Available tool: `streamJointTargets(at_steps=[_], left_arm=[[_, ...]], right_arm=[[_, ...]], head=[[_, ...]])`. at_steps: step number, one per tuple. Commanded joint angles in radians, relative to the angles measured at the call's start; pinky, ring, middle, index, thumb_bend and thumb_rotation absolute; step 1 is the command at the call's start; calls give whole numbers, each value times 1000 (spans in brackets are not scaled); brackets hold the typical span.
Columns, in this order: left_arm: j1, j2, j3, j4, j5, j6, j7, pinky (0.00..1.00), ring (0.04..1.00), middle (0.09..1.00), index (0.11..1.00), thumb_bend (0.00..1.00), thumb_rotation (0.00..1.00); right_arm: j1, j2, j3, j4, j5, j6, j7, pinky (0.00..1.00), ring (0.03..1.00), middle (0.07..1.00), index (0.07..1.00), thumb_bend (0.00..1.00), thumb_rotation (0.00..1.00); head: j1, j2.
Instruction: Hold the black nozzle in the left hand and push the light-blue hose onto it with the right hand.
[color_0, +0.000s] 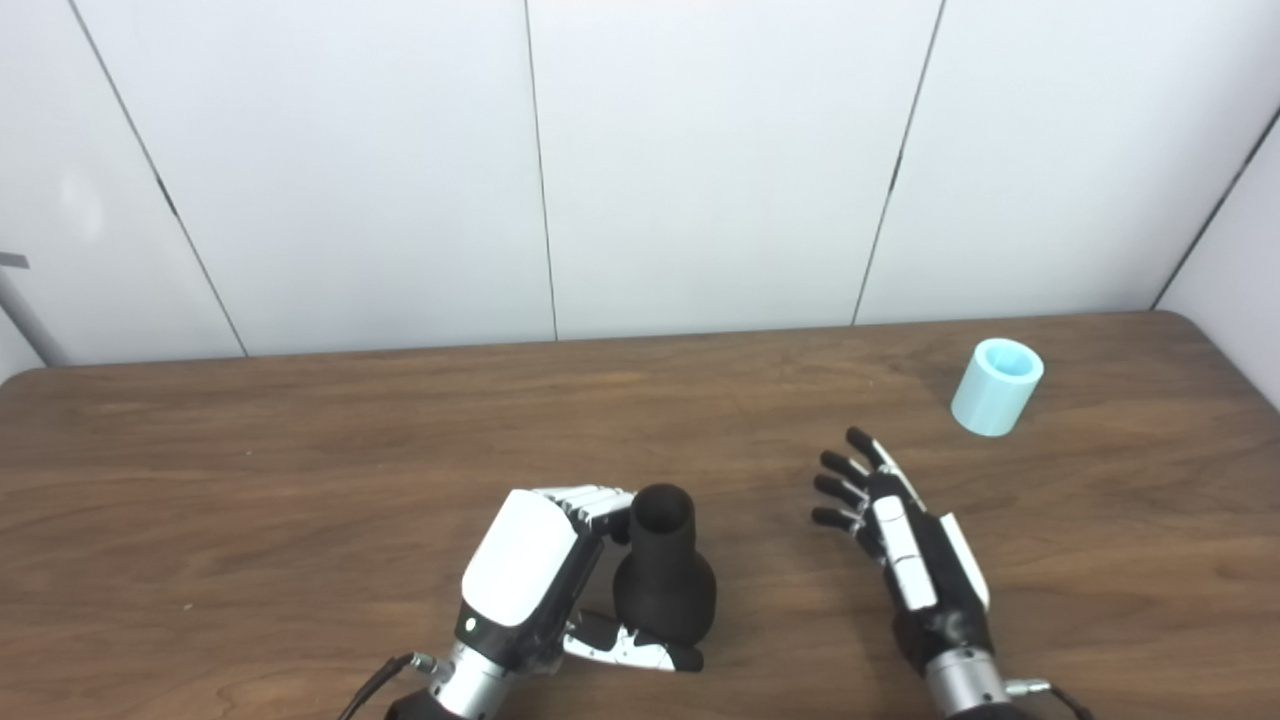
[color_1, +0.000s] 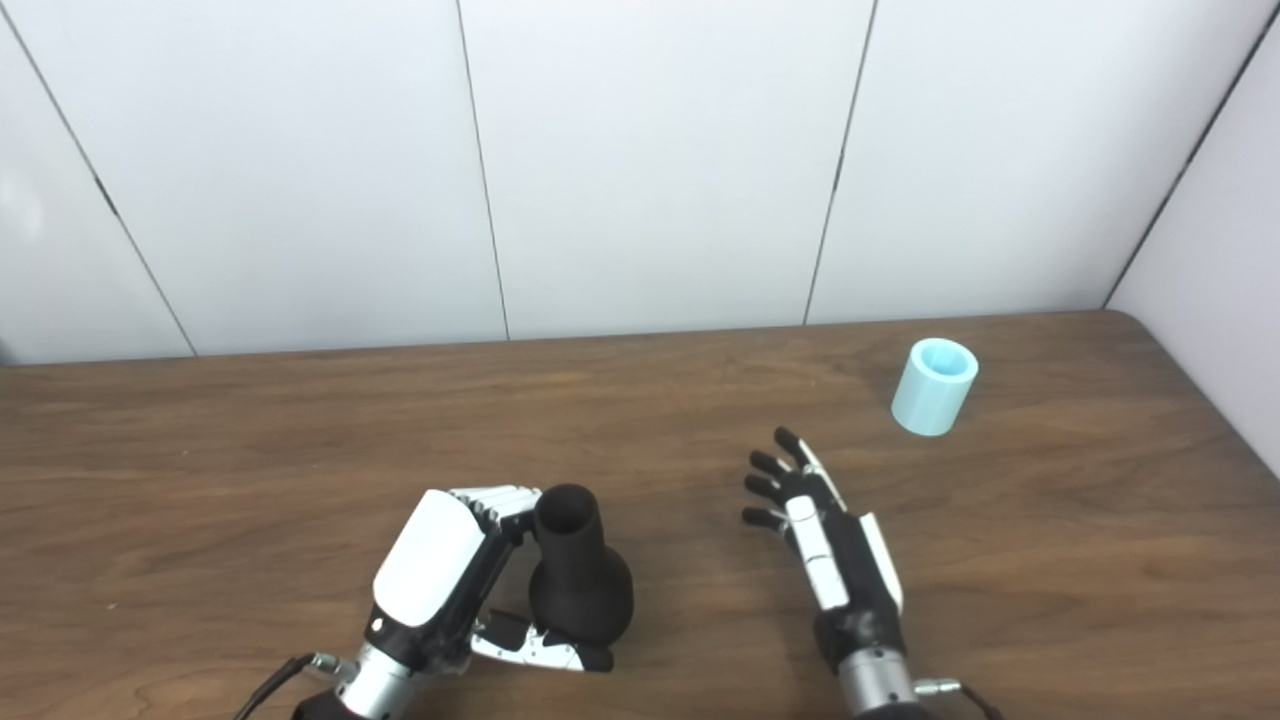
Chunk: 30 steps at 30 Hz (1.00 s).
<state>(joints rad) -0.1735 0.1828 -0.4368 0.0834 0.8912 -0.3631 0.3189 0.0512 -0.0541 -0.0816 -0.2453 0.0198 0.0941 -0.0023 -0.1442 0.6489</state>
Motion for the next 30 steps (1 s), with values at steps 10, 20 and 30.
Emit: streamJointTargets(at_steps=[10,20,30], left_arm=[[81,37,12,96,-29,17,-44,338,454,458,501,476,0],[65,39,15,140,-52,39,-108,359,435,441,502,476,0],[18,42,-13,272,-11,9,-43,362,429,440,501,476,0]], right_arm=[[-41,-39,-17,-102,12,69,2,715,783,814,860,456,870],[-26,-33,-16,-121,7,64,-4,704,786,819,863,503,872],[-34,-64,-43,-191,25,95,6,698,793,817,865,601,894]], head=[[8,15],[15,28],[11,34]])
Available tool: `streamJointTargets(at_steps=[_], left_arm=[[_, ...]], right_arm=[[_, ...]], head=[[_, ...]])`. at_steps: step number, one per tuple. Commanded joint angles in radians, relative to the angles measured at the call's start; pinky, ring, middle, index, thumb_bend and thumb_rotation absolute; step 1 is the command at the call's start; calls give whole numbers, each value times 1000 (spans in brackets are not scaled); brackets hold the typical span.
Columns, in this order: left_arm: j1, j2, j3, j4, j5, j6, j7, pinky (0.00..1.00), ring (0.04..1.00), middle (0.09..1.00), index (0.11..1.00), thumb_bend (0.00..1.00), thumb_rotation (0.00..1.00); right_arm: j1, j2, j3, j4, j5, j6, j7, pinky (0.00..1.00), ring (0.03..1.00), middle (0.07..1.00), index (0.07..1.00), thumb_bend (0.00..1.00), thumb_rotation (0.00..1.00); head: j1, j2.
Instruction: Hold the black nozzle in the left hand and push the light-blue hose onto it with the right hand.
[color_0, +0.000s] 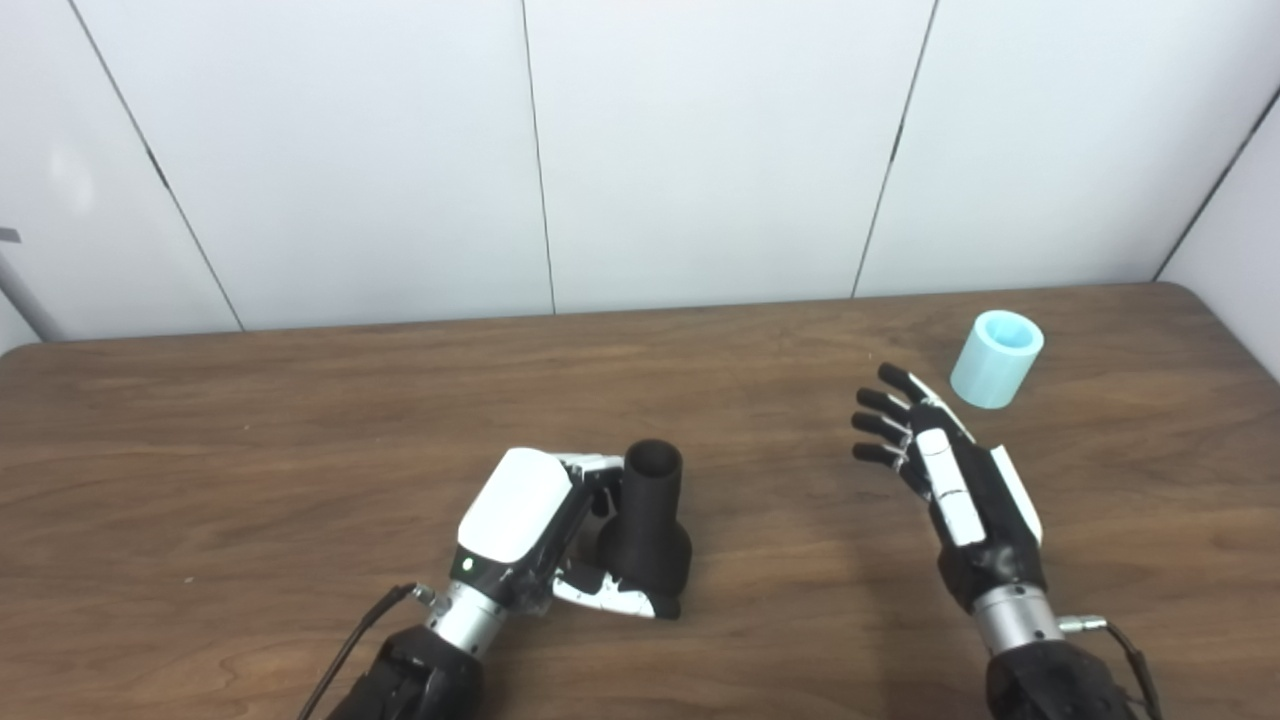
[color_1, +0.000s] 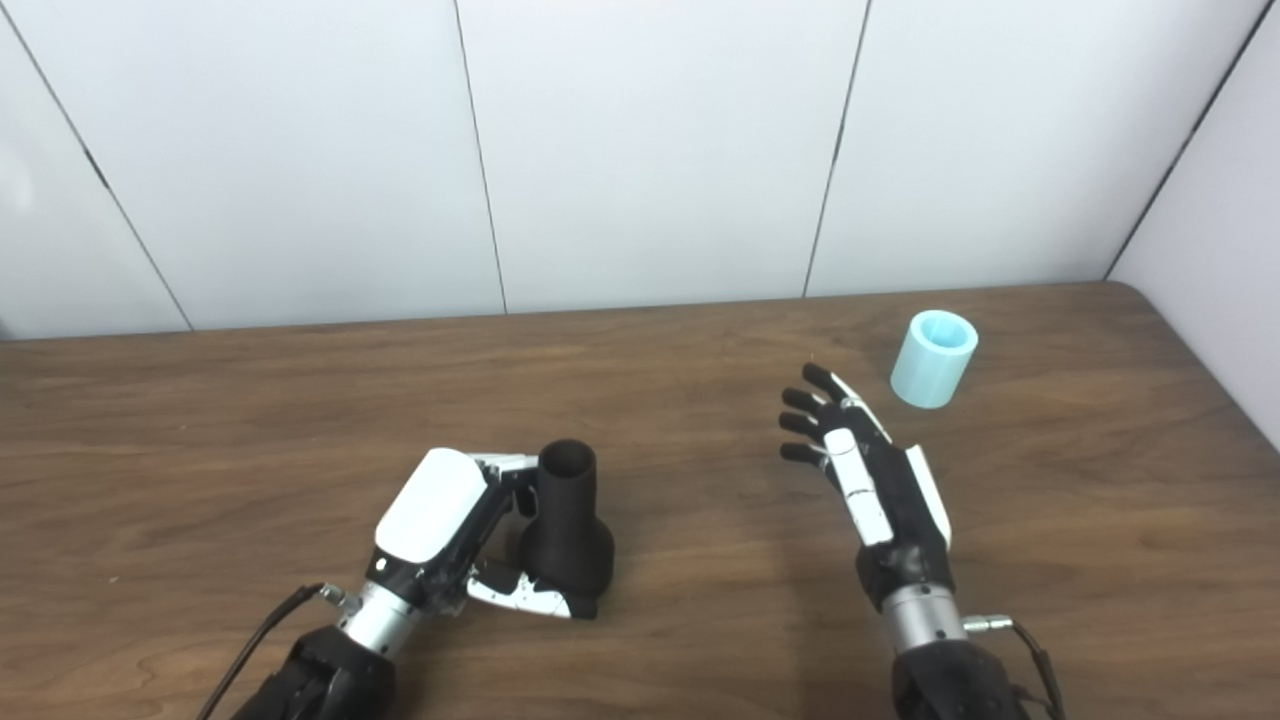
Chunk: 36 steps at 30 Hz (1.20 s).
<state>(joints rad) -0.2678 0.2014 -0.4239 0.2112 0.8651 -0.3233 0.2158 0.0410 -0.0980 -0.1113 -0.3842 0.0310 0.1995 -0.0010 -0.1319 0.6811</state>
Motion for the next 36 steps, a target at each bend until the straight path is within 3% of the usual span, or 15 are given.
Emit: streamJointTargets(at_steps=[1,9,15,24,29,33,36], left_arm=[[108,24,-30,157,21,-32,72,364,431,441,499,477,0],[94,32,-46,216,32,-36,116,354,448,444,498,477,0],[95,40,-54,239,36,-37,122,364,471,473,488,478,0],[97,44,-65,243,23,-14,73,367,468,490,488,478,0],[98,39,-67,257,10,-8,56,370,468,473,487,478,0],[99,41,-69,262,10,-9,58,376,477,456,485,478,0],[100,41,-68,262,7,-6,56,365,467,450,490,477,0]], right_arm=[[-24,-21,-17,-62,17,-5,5,692,792,820,866,611,892],[-30,-25,-30,-114,50,44,5,700,805,834,882,622,912],[-36,-25,-21,-138,48,58,4,688,806,835,880,599,989],[-70,-62,-37,-177,45,92,4,740,802,824,873,615,1000],[-138,-134,-69,-205,53,113,19,723,797,827,875,600,985],[-218,-213,-84,-231,35,179,30,676,788,820,883,592,938],[-277,-271,-83,-238,16,223,41,647,766,805,873,582,838]], head=[[0,2],[-1,9],[-3,12],[-11,16],[-21,17],[-36,15],[-39,13]])
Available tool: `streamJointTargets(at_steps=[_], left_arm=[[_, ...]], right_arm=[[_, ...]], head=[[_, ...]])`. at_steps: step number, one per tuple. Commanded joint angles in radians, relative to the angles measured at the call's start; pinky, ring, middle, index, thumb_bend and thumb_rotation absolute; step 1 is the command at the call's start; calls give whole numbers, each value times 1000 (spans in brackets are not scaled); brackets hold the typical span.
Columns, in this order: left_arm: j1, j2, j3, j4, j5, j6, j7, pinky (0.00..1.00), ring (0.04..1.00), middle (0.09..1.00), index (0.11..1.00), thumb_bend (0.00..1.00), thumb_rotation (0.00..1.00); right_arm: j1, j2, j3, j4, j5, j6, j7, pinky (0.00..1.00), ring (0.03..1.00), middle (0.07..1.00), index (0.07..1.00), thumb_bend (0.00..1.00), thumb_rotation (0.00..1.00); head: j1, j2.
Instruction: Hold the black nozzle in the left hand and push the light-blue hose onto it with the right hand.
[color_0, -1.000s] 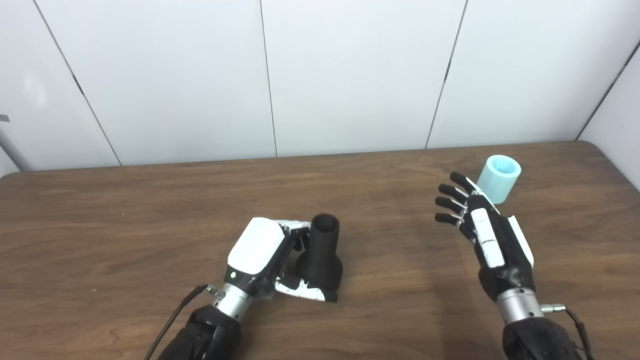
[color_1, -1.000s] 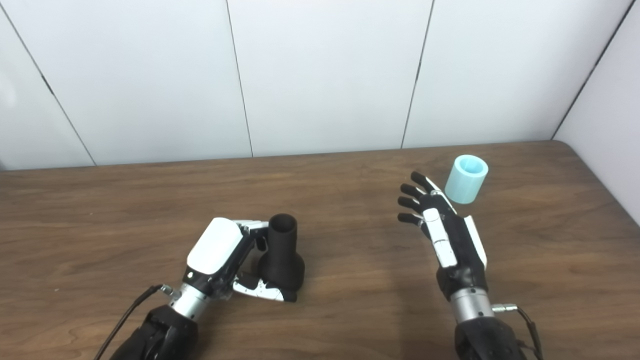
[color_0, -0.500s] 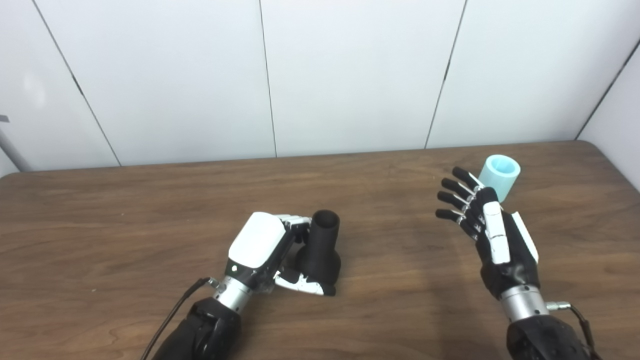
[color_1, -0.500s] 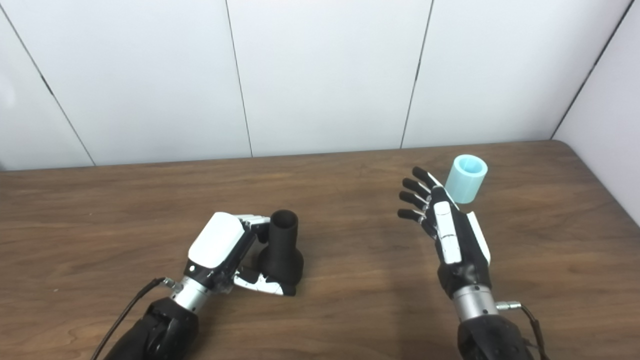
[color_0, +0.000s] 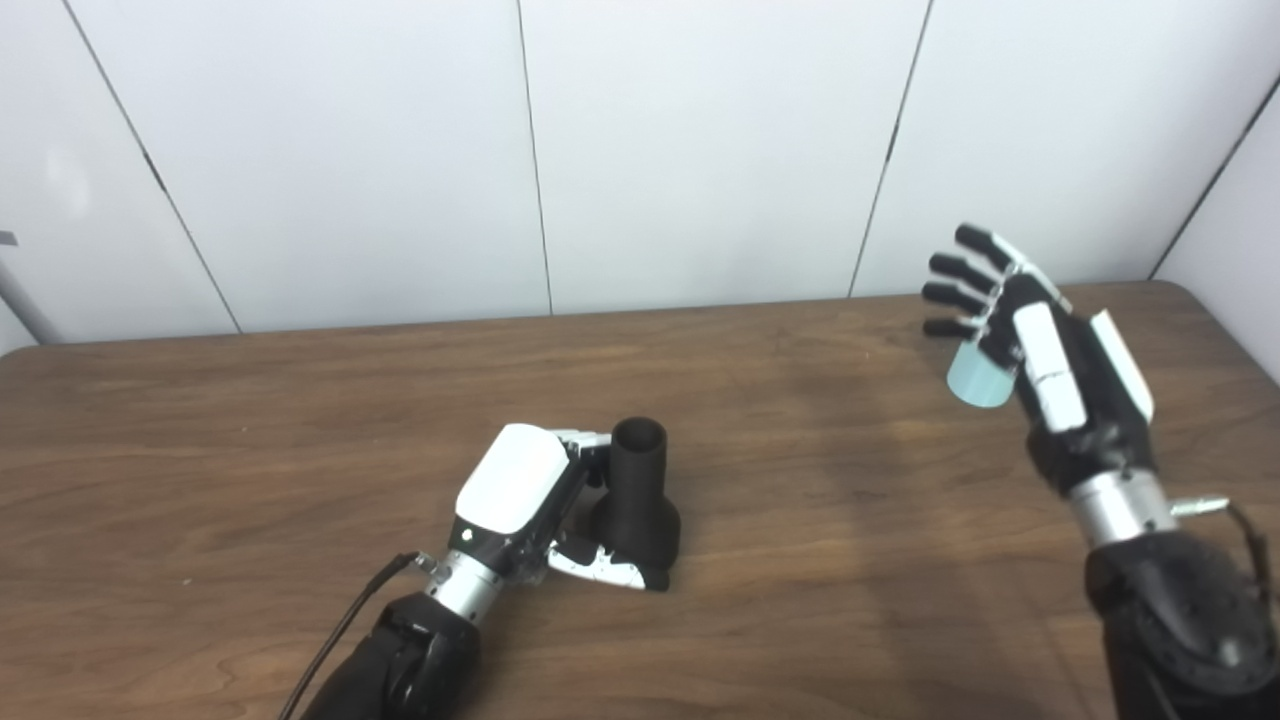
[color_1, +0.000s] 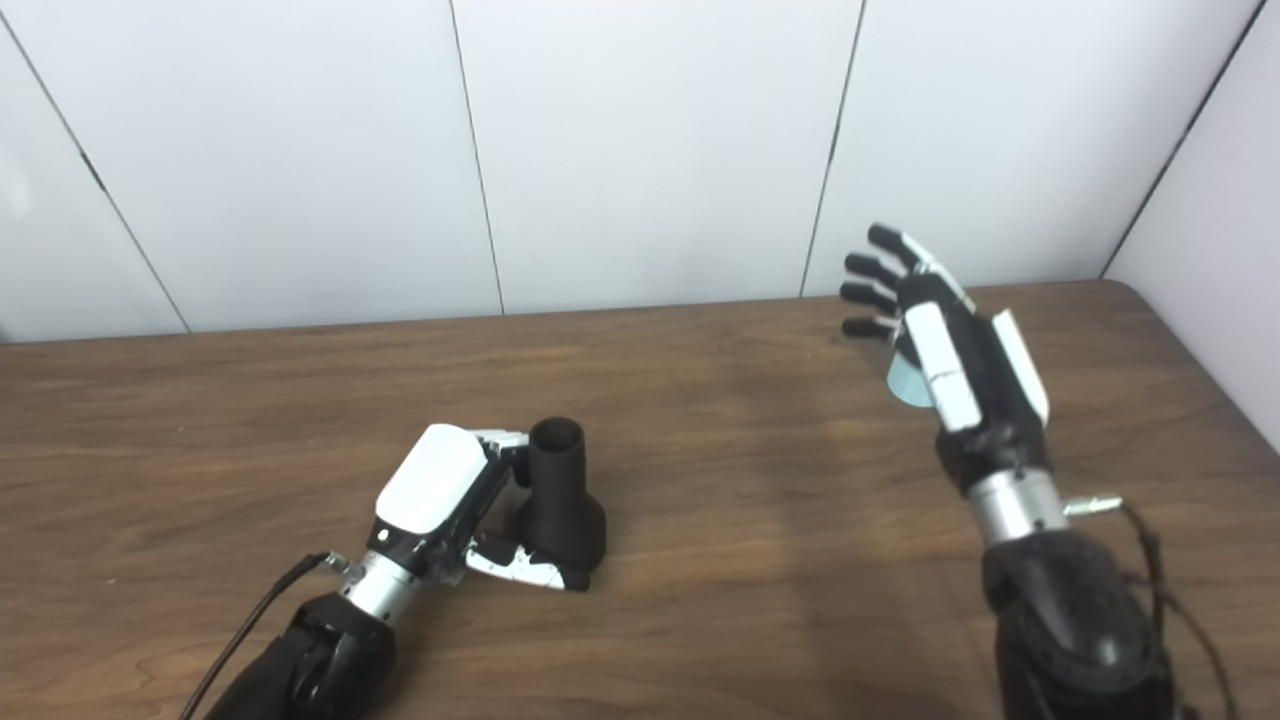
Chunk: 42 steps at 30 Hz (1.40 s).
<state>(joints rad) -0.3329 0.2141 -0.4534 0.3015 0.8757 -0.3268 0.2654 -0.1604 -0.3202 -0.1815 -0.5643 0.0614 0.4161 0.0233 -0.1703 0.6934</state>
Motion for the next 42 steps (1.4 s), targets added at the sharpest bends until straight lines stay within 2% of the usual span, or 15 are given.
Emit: streamJointTargets(at_steps=[1,3,6,9,11,14,15,17,19,23,26,31,38,42], left_arm=[[165,29,-39,174,-4,-6,9,366,469,454,489,478,0],[163,30,-42,180,-1,-10,18,364,468,455,490,478,0],[160,33,-46,186,2,-17,24,352,458,459,494,477,0],[162,36,-45,182,-5,-20,22,365,466,453,489,477,0],[163,38,-44,180,-8,-24,27,366,456,441,491,477,0],[167,46,-43,164,-8,-9,14,360,450,438,493,476,0],[167,49,-43,160,-9,-7,9,361,455,448,491,477,0],[168,53,-42,157,-17,-8,2,360,461,451,492,477,0],[168,58,-41,151,-23,-7,-8,350,451,448,496,476,0],[168,66,-39,149,-33,-18,-9,345,447,445,497,476,0],[166,69,-38,154,-35,-28,0,349,451,433,495,475,0],[167,73,-37,140,-43,-17,-18,366,473,465,482,478,0],[168,72,-30,134,-73,-19,-29,359,435,445,488,477,0],[173,70,-25,120,-86,2,-59,349,429,447,491,476,0]], right_arm=[[-97,-72,-10,-53,-26,17,23,645,766,806,869,577,791],[-140,-131,17,-36,-106,40,34,644,774,812,865,579,689],[-183,-251,100,10,-288,38,81,649,784,828,862,624,534],[-236,-375,194,76,-474,51,179,690,827,859,854,704,403],[-265,-409,221,119,-556,53,251,761,857,859,843,754,324],[-315,-462,289,227,-647,53,315,861,912,856,830,834,262],[-329,-476,308,259,-677,53,346,924,949,869,837,851,259],[-355,-500,352,327,-724,46,382,985,990,904,857,866,265],[-383,-508,391,402,-763,32,398,997,999,925,879,912,307],[-415,-503,418,494,-800,13,404,979,1000,927,885,965,337],[-432,-501,430,537,-826,7,398,996,1000,930,885,987,304],[-448,-497,436,596,-849,-3,402,944,1000,929,886,1000,267],[-459,-485,442,655,-860,-7,409,896,997,926,893,989,251],[-452,-480,435,679,-846,-36,392,792,927,911,889,988,255]], head=[[0,-1],[-1,-3],[-16,-5],[-41,-7],[-52,-7],[-74,-8],[-80,-9],[-86,-10],[-94,-12],[-109,-15],[-121,-15],[-132,-10],[-135,-3],[-135,1]])
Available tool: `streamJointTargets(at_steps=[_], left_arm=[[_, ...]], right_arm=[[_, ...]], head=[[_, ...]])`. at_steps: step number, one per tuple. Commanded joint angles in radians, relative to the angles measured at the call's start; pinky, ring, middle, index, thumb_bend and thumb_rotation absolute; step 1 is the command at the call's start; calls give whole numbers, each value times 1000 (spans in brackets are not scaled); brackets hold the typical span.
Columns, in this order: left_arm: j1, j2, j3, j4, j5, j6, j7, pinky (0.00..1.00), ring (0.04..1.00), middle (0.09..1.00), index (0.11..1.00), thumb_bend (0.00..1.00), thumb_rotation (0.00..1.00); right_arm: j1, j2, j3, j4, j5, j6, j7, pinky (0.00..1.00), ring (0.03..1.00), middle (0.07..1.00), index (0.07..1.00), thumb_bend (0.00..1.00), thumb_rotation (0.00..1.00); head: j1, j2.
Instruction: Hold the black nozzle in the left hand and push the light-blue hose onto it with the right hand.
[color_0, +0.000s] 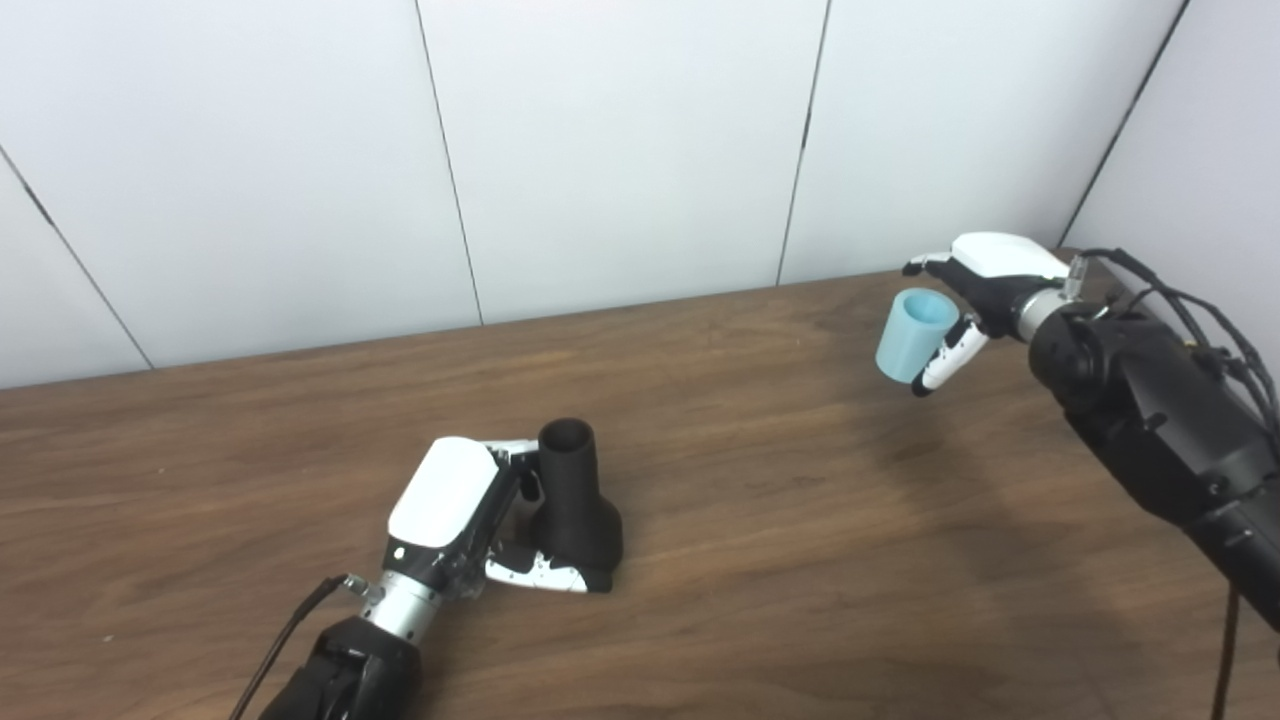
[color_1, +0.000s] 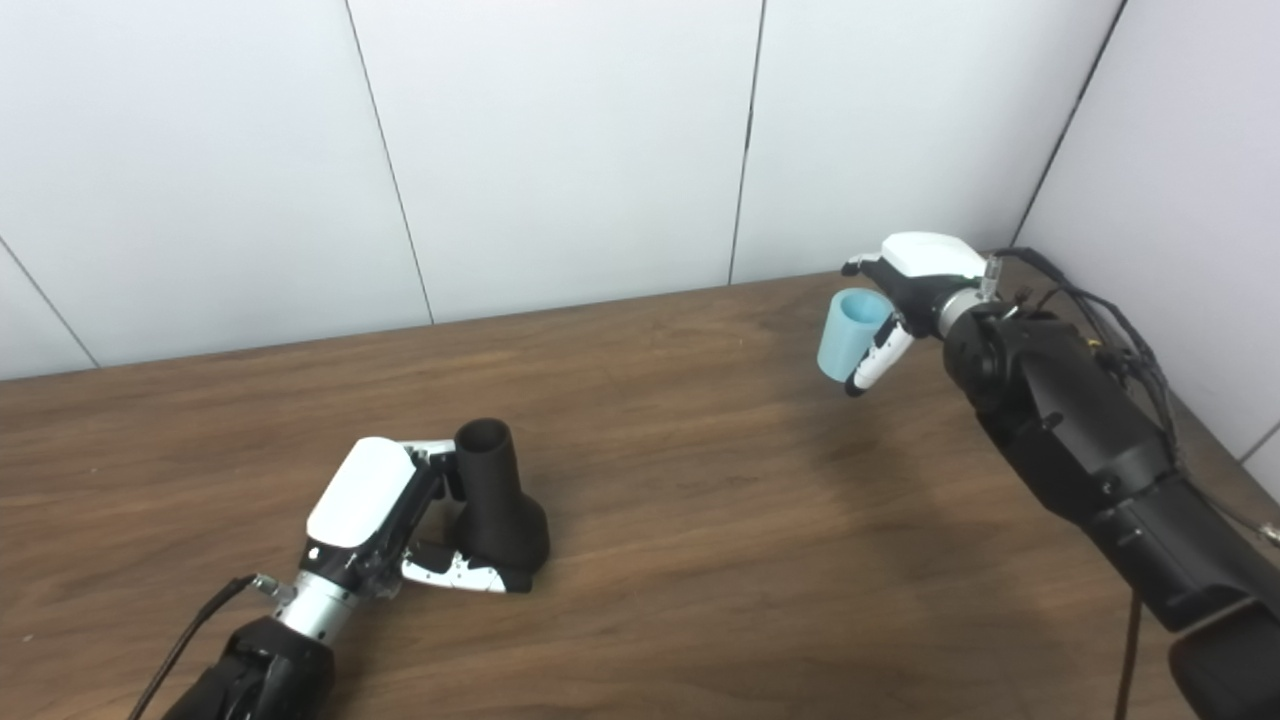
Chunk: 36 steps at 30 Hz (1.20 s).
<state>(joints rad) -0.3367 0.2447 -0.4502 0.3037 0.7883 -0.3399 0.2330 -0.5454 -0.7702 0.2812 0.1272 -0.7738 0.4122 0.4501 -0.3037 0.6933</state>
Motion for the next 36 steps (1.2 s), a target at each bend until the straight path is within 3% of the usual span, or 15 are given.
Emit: streamJointTargets(at_steps=[1,7,16,27,32,36], left_arm=[[178,39,-27,114,-3,19,-34,348,426,444,493,476,0],[184,44,-26,94,-17,39,-61,348,424,434,496,475,0],[184,49,-25,96,-7,33,-58,336,408,428,501,472,0],[191,51,-26,79,-8,36,-68,376,461,473,479,479,0],[196,54,-28,68,-6,40,-75,343,433,446,494,476,0],[202,55,-27,57,0,58,-83,344,439,444,496,476,0]], right_arm=[[-65,-27,-29,-2,-8,-35,-40,775,909,907,888,986,252],[-53,-1,-62,30,25,-33,-43,712,865,907,886,976,209],[-39,17,-71,68,35,-73,-104,716,823,877,875,939,170],[-30,22,-81,32,39,-73,-119,680,787,844,858,884,141],[-28,21,-94,48,49,-87,-135,625,723,801,820,856,89],[-17,38,-129,69,81,-134,-200,621,613,687,744,838,15]], head=[[-1,1],[-7,5],[-6,10],[2,21],[4,26],[15,31]])
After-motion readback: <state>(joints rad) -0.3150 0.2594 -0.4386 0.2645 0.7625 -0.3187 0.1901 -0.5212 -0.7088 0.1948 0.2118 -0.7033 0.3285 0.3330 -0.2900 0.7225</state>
